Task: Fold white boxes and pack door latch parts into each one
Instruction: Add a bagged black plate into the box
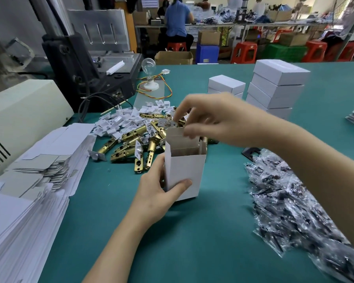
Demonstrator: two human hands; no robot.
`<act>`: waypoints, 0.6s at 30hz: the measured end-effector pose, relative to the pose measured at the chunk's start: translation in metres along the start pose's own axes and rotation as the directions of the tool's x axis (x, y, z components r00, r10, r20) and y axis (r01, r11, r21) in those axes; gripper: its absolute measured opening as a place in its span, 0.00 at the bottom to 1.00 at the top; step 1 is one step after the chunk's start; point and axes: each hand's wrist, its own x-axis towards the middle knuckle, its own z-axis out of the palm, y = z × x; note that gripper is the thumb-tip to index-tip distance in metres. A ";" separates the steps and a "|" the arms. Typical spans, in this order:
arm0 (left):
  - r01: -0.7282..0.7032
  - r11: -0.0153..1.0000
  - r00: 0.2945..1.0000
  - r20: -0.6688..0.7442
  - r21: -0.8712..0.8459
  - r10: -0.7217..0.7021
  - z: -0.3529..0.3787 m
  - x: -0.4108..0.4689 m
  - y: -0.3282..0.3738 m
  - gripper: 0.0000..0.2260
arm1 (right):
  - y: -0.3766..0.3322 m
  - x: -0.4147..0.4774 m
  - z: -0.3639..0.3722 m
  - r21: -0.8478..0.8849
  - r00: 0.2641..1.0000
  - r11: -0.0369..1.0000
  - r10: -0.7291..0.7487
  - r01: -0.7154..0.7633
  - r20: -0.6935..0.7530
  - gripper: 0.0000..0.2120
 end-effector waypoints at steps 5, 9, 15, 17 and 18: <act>0.000 1.000 1.000 0.003 0.010 0.000 -0.001 0.001 0.001 0.24 | 0.042 -0.013 -0.028 -0.333 0.952 0.893 0.301 -0.302 -0.055 0.05; -0.015 1.000 1.000 0.017 -0.003 0.015 0.000 0.000 0.004 0.25 | 0.077 -0.027 -0.008 -0.664 0.790 0.666 0.586 -0.341 0.182 0.04; -0.008 1.000 1.000 0.019 0.013 0.008 0.000 -0.001 0.004 0.23 | 0.101 -0.039 0.018 -0.809 0.718 0.496 0.682 -0.315 0.138 0.11; -0.006 1.000 1.000 0.017 0.021 0.005 0.000 0.000 0.003 0.23 | 0.103 -0.038 0.021 -0.821 0.710 0.481 0.691 -0.309 0.138 0.14; -0.005 1.000 1.000 0.016 0.024 0.005 0.000 0.000 0.003 0.23 | 0.102 -0.036 0.022 -0.823 0.709 0.477 0.692 -0.310 0.133 0.11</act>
